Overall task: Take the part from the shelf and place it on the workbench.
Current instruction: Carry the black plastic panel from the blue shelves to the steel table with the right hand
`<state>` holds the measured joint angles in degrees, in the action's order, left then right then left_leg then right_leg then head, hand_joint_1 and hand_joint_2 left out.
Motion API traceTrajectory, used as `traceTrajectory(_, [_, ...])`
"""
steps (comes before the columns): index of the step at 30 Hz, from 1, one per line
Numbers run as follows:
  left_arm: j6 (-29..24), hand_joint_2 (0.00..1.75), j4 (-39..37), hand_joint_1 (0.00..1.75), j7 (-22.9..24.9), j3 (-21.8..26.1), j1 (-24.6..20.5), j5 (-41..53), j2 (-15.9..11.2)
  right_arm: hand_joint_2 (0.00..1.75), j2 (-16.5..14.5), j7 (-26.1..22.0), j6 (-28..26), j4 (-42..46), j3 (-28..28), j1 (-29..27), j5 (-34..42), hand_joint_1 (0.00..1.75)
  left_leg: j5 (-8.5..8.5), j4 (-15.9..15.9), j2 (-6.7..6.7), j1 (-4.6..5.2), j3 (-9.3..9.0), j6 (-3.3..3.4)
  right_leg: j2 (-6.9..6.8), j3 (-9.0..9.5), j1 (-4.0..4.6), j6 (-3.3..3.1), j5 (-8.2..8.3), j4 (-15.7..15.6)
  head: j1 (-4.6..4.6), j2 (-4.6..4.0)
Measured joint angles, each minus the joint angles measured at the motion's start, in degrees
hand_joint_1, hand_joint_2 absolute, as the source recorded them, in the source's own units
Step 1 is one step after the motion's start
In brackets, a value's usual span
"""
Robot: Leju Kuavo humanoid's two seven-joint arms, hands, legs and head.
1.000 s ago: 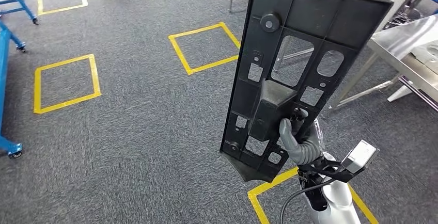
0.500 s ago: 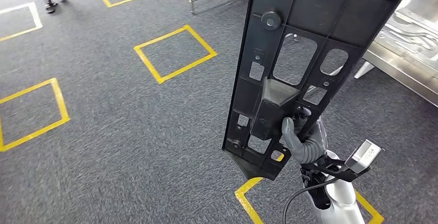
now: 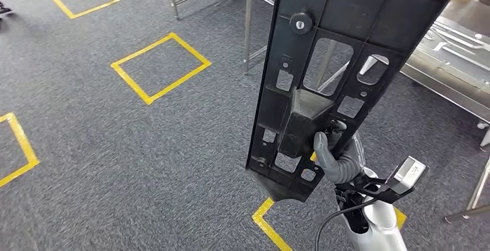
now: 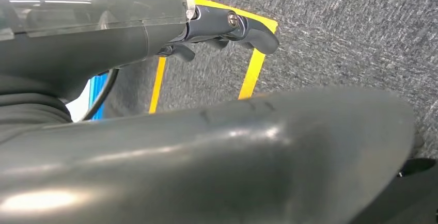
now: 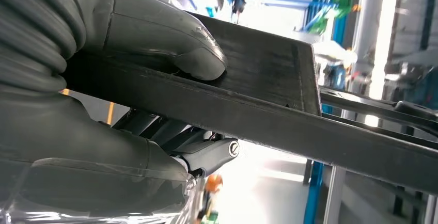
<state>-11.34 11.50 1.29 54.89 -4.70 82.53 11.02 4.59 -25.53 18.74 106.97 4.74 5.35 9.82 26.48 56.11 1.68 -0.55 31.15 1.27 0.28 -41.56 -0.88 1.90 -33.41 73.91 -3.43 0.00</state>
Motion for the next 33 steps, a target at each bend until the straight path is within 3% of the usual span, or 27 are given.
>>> traceTrajectory(1, [0.0, 0.0, 0.0, 0.0, 0.0, 0.0, 0.0, 0.0, 0.0, 1.75, 0.0, 0.0, 0.0, 0.0, 0.0, -0.1, 0.0, 1.75, 0.37, 0.0, 0.66, 0.0, -0.42, -0.08, -0.19, -0.13, -0.07, 0.09, 1.52, -0.8, 0.0, 0.0])
traceTrajectory(2, [0.0, 0.0, 0.0, 0.0, 0.0, 0.0, 0.0, 0.0, 0.0, 1.75, 0.0, 0.0, 0.1, 0.0, 0.0, -0.1, 0.0, 1.75, 0.77, 0.1, 1.28, -0.01, -0.93, -0.2, -0.62, 1.0, -0.11, 0.11, 3.95, -3.9, 0.0, 0.0])
traceTrajectory(3, [0.0, 0.0, 0.0, 0.0, -0.1, 0.0, 0.0, 0.0, 0.0, 1.75, 0.0, 0.0, 0.2, 0.0, 0.0, -0.1, 0.0, 1.75, 1.25, 0.2, 1.88, 0.0, -1.5, -0.39, -1.66, 2.84, -0.06, 0.02, 6.31, -8.2, 0.0, 0.0])
traceTrajectory(5, [-0.1, 0.0, 0.0, 0.0, -0.5, 0.0, -0.1, -0.1, 0.0, 1.75, 0.0, 0.1, 0.4, -0.1, 0.0, 0.1, 0.1, 1.75, 2.11, 0.3, 2.84, 0.26, -2.35, -0.94, -3.56, 5.81, 0.46, -0.59, 8.79, -14.5, 0.01, 0.0])
traceTrajectory(6, [-0.1, 0.0, 0.0, 0.0, -0.8, 0.0, -0.1, -0.1, 0.0, 1.75, 0.0, 0.1, 0.5, -0.1, 0.0, 0.1, 0.2, 1.75, 2.42, 0.3, 3.3, 0.38, -2.61, -1.24, -3.92, 6.33, 0.74, -0.99, 8.82, -15.7, 0.01, 0.0])
traceTrajectory(8, [-0.3, 0.0, 0.0, 0.0, -1.1, 0.0, -0.3, -0.3, 0.0, 1.75, 0.0, 0.1, 0.7, 0.0, 0.0, 0.3, 0.2, 1.75, 2.78, 0.1, 4.33, 0.49, -3.03, -1.84, -2.69, 6.21, 0.96, -1.76, 8.61, -15.8, 0.0, 0.0])
traceTrajectory(9, [-0.4, 0.0, 0.0, 0.0, -1.2, 0.0, -0.4, -0.3, 0.0, 1.75, 0.0, 0.1, 0.8, 0.0, 0.0, 0.3, 0.3, 1.75, 3.1, 0.2, 4.4, 0.41, -3.22, -2.15, -2.06, 6.29, 0.85, -2.09, 8.61, -15.9, 0.0, 0.0])
traceTrajectory(10, [-0.4, 0.0, 0.0, 0.0, -1.2, 0.0, -0.5, -0.3, 0.0, 1.75, 0.0, 0.1, 0.8, 0.0, 0.0, 0.4, 0.3, 1.75, 3.79, 1.0, 3.65, 0.31, -3.08, -2.41, -1.44, 6.44, 0.69, -2.47, 8.62, -16.1, -0.01, 0.0])
traceTrajectory(11, [-0.5, 0.0, 0.0, 0.0, -1.2, 0.1, -0.6, -0.3, 0.0, 1.75, 0.1, 0.1, 0.8, 0.0, -0.1, 0.5, 0.3, 1.75, 5.04, 3.0, 2.37, 0.19, -2.25, -2.63, -0.83, 6.61, 0.5, -2.82, 8.62, -16.3, -0.01, 0.0])
traceTrajectory(13, [-0.5, 0.0, 0.0, 0.0, -1.2, 0.1, -0.5, -0.4, 0.0, 1.75, 0.0, 0.1, 0.8, 0.0, -0.1, 0.8, 0.3, 1.75, 8.64, 10.8, -0.46, 0.04, 1.67, -2.84, 0.38, 6.79, 0.4, -3.29, 8.51, -16.4, -0.01, 0.0])
traceTrajectory(15, [-0.5, 0.0, 0.0, 0.0, -1.1, 0.1, -0.3, -0.4, 0.0, 1.75, 0.0, 0.1, 0.8, -0.1, -0.1, 0.8, 0.3, 1.75, 10.48, 17.7, -1.17, 0.03, 5.91, -2.85, 1.82, 6.88, 0.57, -3.44, 8.4, -16.4, 0.0, 0.0])
traceTrajectory(16, [-0.5, 0.0, 0.0, 0.0, -1.1, 0.1, -0.2, -0.4, 0.0, 1.75, 0.0, 0.2, 0.8, -0.1, -0.1, 0.8, 0.3, 1.75, 9.59, 18.1, -1.22, 0.03, 6.72, -2.71, 2.62, 6.98, 0.68, -3.45, 8.36, -16.4, 0.0, 0.0])
traceTrajectory(17, [-0.5, 0.0, 0.0, 0.0, -1.1, 0.1, -0.2, -0.4, 0.0, 1.75, 0.0, 0.2, 0.8, -0.1, -0.1, 0.8, 0.3, 1.75, 7.64, 16.3, -1.37, 0.04, 6.48, -2.48, 3.42, 7.14, 0.75, -3.42, 8.31, -16.4, 0.0, 0.0])
traceTrajectory(18, [-0.5, 0.0, 0.0, 0.0, -1.1, 0.1, -0.2, -0.4, 0.0, 1.75, 0.0, 0.2, 0.8, -0.1, -0.1, 0.8, 0.3, 1.75, 5.07, 12.8, -1.84, 0.05, 5.35, -2.17, 4.17, 7.31, 0.81, -3.35, 8.26, -16.4, 0.0, 0.0])
traceTrajectory(20, [-0.5, 0.0, 0.0, 0.0, -1.1, 0.1, -0.1, -0.4, 0.0, 1.75, 0.0, 0.2, 0.8, -0.1, -0.1, 0.9, 0.3, 1.75, 1.11, 5.0, -4.86, 0.04, 2.5, -1.46, 5.53, 7.4, 0.79, -3.04, 8.15, -16.3, 0.0, 0.0])
traceTrajectory(22, [-0.5, 0.0, 0.0, 0.0, -1.1, 0.2, -0.2, -0.4, -0.1, 1.75, 0.0, 0.2, 0.8, -0.2, -0.1, 1.0, 0.3, 1.75, 0.06, 1.4, -6.92, 0.24, 1.16, -1.03, 6.8, 7.06, 0.38, -2.34, 8.22, -16.2, -0.01, 0.0])
traceTrajectory(24, [-0.6, 0.0, 0.0, 0.0, -1.1, 0.2, -0.2, -0.5, -0.1, 1.75, 0.0, 0.2, 0.8, -0.3, -0.1, 1.0, 0.3, 1.75, -0.12, 0.8, -5.83, 0.31, 0.87, -0.63, 7.9, 6.79, 0.02, -1.48, 8.38, -16.3, -0.01, 0.0])
traceTrajectory(26, [-0.7, 0.0, 0.0, 0.0, -1.2, 0.2, -0.3, -0.6, 0.0, 1.75, 0.0, 0.2, 0.8, -0.4, -0.1, 1.1, 0.3, 1.75, -0.44, 0.1, -4.34, 0.05, 0.41, 0.02, 5.72, 5.97, 0.24, -0.89, 7.31, -14.7, 0.01, 0.0])
traceTrajectory(28, [-0.7, 0.0, 0.0, 0.0, -1.3, 0.2, -0.3, -0.7, 0.1, 1.75, 0.0, 0.2, 0.8, -0.4, 0.0, 1.4, 0.3, 1.75, -0.5, -0.3, -2.75, 0.01, 0.12, 0.41, 1.8, 3.01, 0.34, -0.42, 4.16, -8.8, 0.01, 0.0])
traceTrajectory(30, [-0.7, 0.0, 0.0, 0.0, -1.3, 0.3, -0.1, -0.8, 0.1, 1.75, 0.0, 0.2, 0.8, -0.6, 0.0, 1.5, 0.3, 1.75, -0.29, -0.3, -1.11, 0.09, 0.1, 0.47, 0.27, -0.58, 0.02, 0.05, 1.63, -2.0, 0.0, 0.0])
traceTrajectory(31, [-0.7, 0.0, 0.0, 0.0, -1.2, 0.3, -0.1, -0.8, 0.1, 1.75, 0.0, 0.2, 0.8, -0.7, 0.0, 1.4, 0.3, 1.75, -0.13, -0.2, -0.32, 0.11, 0.07, 0.43, 0.01, -1.28, -0.15, 0.24, 1.73, -0.8, 0.0, 0.0])
traceTrajectory(32, [-0.7, 0.0, 0.0, 0.0, -1.2, 0.3, -0.1, -0.8, 0.1, 1.75, 0.0, 0.3, 0.8, -0.8, 0.0, 1.4, 0.3, 1.75, 0.06, -0.1, 0.42, 0.1, 0.0, 0.34, -0.24, -0.79, -0.27, 0.35, 2.87, -1.8, 0.0, 0.0])
traceTrajectory(33, [-0.7, 0.0, 0.0, 0.0, -1.2, 0.3, -0.1, -0.8, 0.1, 1.75, 0.0, 0.3, 0.7, -0.9, 0.0, 1.4, 0.3, 1.75, 0.3, 0.1, 1.1, 0.1, -0.12, 0.21, -0.8, 0.89, -0.34, 0.37, 4.76, -5.0, 0.0, 0.0])
